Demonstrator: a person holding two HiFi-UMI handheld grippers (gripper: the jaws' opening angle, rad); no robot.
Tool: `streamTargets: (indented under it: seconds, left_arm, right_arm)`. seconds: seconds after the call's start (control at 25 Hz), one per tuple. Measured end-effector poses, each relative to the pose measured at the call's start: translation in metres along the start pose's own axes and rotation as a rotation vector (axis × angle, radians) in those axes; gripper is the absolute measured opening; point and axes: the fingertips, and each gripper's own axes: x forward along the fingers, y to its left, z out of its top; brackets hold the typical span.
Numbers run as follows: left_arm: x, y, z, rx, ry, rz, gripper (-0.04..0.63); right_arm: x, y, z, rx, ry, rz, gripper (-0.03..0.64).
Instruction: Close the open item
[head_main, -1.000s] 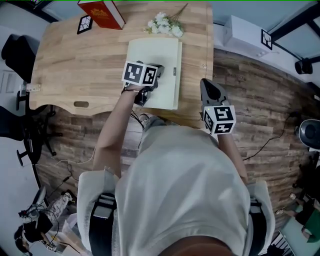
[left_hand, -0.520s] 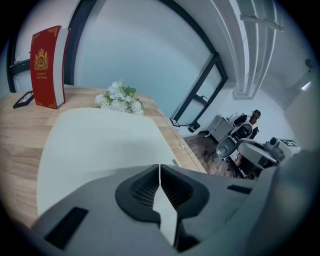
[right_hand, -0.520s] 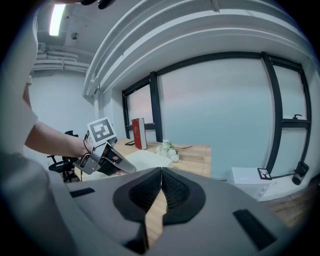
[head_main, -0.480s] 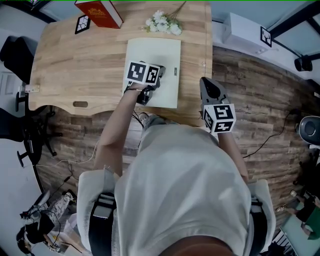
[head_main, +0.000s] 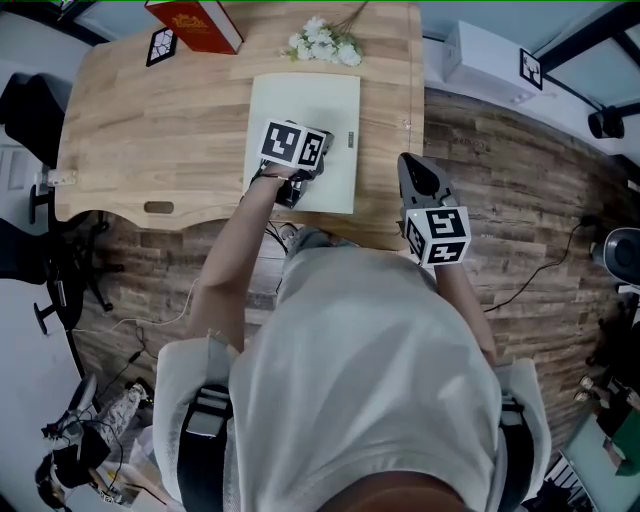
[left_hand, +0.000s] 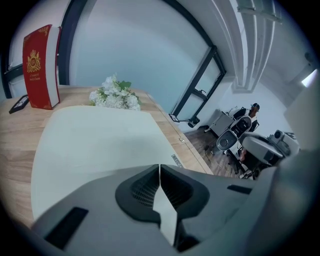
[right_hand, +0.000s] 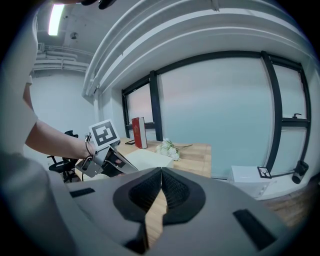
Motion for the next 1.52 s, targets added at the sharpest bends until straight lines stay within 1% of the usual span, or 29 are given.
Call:
streamTargets:
  seconds: [0.2, 0.4, 0.64, 0.96, 1.24, 1.4, 1.52]
  left_arm:
    - [0.008, -0.008, 0.001, 0.007, 0.016, -0.028, 0.025]
    - [0.015, -0.012, 0.002, 0.029, 0.036, -0.019, 0.02]
    - [0.019, -0.012, 0.001, 0.02, 0.059, -0.028, 0.02]
    - [0.02, -0.013, 0.0, 0.052, 0.057, 0.006, 0.02]
    - [0.019, -0.013, 0.001, 0.041, 0.055, -0.004, 0.02]
    - [0.016, -0.014, 0.002, 0.05, 0.039, 0.002, 0.02]
    - [0.013, -0.018, 0.001, 0.071, 0.017, 0.011, 0.02]
  right_arm:
    - [0.001, 0.003, -0.006, 0.002, 0.013, 0.009, 0.018]
    - [0.003, 0.005, -0.01, 0.01, 0.022, 0.012, 0.018]
    - [0.004, 0.008, -0.012, 0.016, 0.025, 0.011, 0.018]
    - [0.0, 0.017, -0.014, 0.024, 0.025, -0.003, 0.018]
    - [-0.01, 0.027, -0.014, 0.029, 0.018, -0.029, 0.018]
    - [-0.018, 0.032, -0.013, 0.034, 0.013, -0.049, 0.018]
    - [-0.027, 0.037, -0.01, 0.036, 0.0, -0.062, 0.018]
